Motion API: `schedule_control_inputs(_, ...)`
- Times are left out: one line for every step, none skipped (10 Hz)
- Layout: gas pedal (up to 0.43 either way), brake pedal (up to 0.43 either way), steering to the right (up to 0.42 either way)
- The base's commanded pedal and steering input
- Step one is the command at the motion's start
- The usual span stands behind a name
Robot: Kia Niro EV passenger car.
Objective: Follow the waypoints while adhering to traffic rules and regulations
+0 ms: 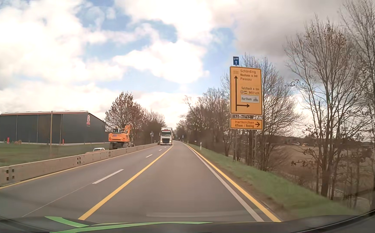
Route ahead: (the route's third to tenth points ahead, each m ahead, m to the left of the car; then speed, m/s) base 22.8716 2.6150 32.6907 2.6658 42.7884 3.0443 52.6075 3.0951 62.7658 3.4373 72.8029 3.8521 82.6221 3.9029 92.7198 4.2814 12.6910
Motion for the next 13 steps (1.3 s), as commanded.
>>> schedule_control_inputs(0.118,0.000,-0.001)
schedule_control_inputs(0.118,0.000,-0.001)
schedule_control_inputs(0.118,0.000,-0.001)
schedule_control_inputs(0.118,0.000,-0.001)
schedule_control_inputs(0.118,0.000,-0.001)
schedule_control_inputs(0.118,0.000,-0.001)
schedule_control_inputs(0.118,0.000,-0.001)
schedule_control_inputs(0.118,0.000,-0.001)
schedule_control_inputs(0.118,0.000,-0.001)
schedule_control_inputs(0.118,0.000,-0.001)
schedule_control_inputs(0.118,0.000,-0.001)
schedule_control_inputs(0.118,0.000,-0.001)
schedule_control_inputs(0.118,0.000,-0.001)
